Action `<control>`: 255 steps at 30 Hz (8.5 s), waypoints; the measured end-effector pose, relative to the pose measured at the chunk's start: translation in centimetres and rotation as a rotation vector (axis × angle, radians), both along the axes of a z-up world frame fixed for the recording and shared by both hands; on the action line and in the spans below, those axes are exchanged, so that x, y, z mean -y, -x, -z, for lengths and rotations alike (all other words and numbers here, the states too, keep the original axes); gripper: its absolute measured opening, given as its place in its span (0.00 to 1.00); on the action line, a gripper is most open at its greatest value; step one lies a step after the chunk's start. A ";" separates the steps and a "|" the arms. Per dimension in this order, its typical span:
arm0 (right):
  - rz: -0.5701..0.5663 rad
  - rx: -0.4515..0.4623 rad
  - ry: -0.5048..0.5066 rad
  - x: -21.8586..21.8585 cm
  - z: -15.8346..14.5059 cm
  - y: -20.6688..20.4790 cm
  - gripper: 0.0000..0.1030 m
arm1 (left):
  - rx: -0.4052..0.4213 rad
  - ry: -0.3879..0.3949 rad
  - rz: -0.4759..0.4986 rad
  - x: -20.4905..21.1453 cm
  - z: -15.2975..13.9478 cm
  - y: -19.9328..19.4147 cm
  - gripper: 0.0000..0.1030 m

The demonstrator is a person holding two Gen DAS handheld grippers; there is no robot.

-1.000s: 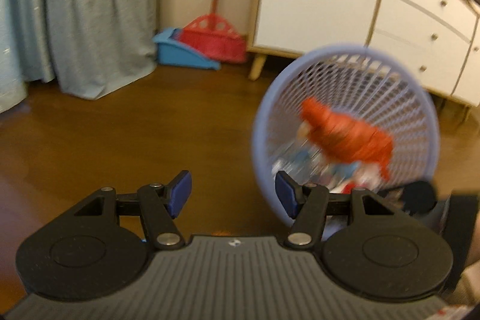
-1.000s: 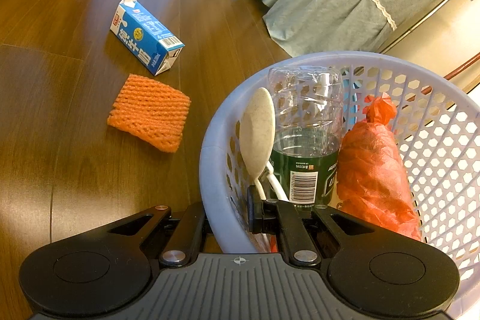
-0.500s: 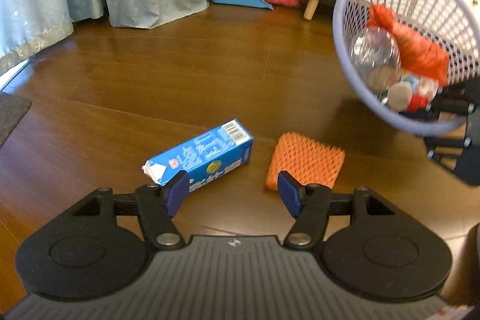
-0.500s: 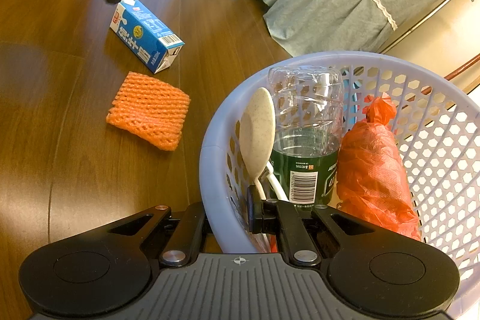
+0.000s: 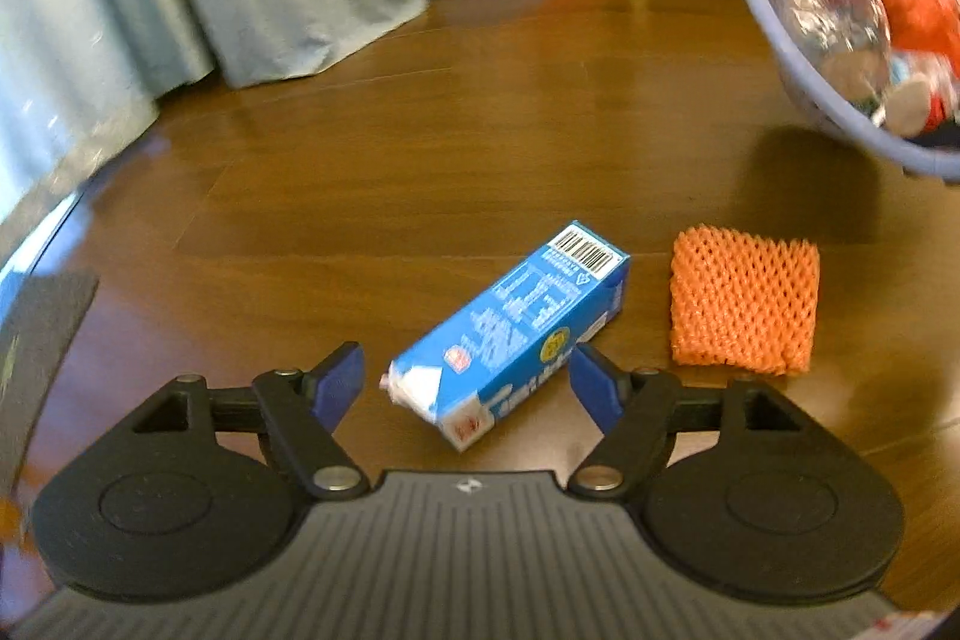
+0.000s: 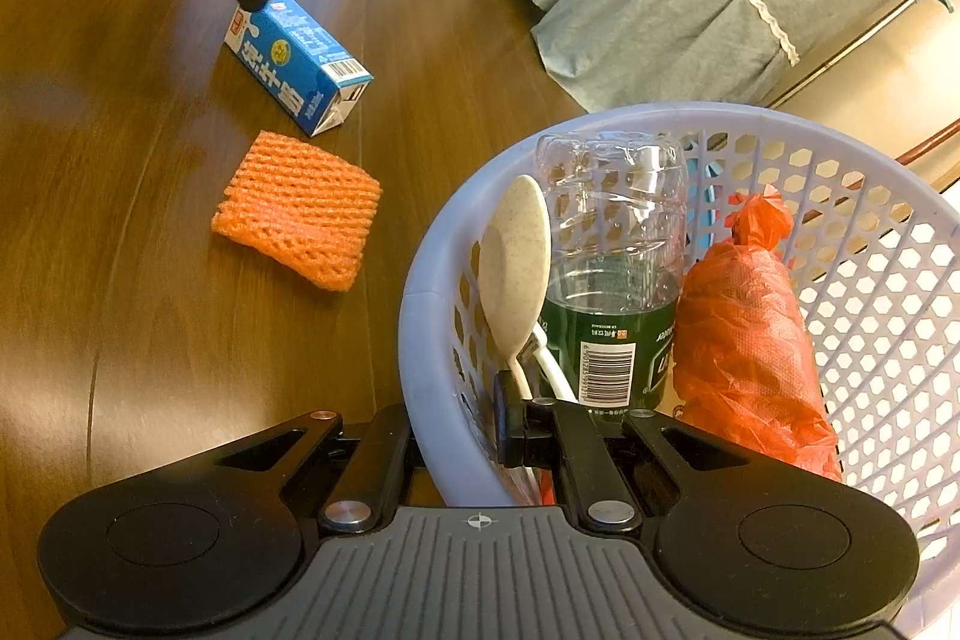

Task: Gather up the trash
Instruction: 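Move the open left tool down to the blue milk carton, then close the left tool on the blue milk carton, then lift the milk carton toward the wastebasket with the left tool, then carry the blue milk carton over the wastebasket with the left tool, then open the left tool to drop the carton into the wastebasket, then move the open left tool down to the orange mesh sleeve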

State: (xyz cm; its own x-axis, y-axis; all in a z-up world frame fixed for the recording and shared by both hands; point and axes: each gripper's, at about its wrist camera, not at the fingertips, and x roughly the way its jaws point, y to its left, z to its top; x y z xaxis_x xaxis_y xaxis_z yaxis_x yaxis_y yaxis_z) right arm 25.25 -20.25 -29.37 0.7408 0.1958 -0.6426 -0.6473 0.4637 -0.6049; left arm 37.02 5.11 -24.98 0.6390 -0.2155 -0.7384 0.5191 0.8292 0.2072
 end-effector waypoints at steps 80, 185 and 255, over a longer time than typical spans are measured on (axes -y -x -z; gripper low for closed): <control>0.010 -0.008 -0.014 0.2 -0.1 -0.4 0.05 | -0.220 0.041 -0.051 1.7 -1.3 3.1 0.32; 0.008 -0.028 -0.053 0.5 -1.2 0.6 0.05 | -0.177 0.243 0.372 26.7 -10.1 -0.2 0.32; 0.041 -0.011 -0.021 1.2 0.0 -1.5 0.05 | -0.224 0.129 0.035 12.6 6.8 1.9 0.62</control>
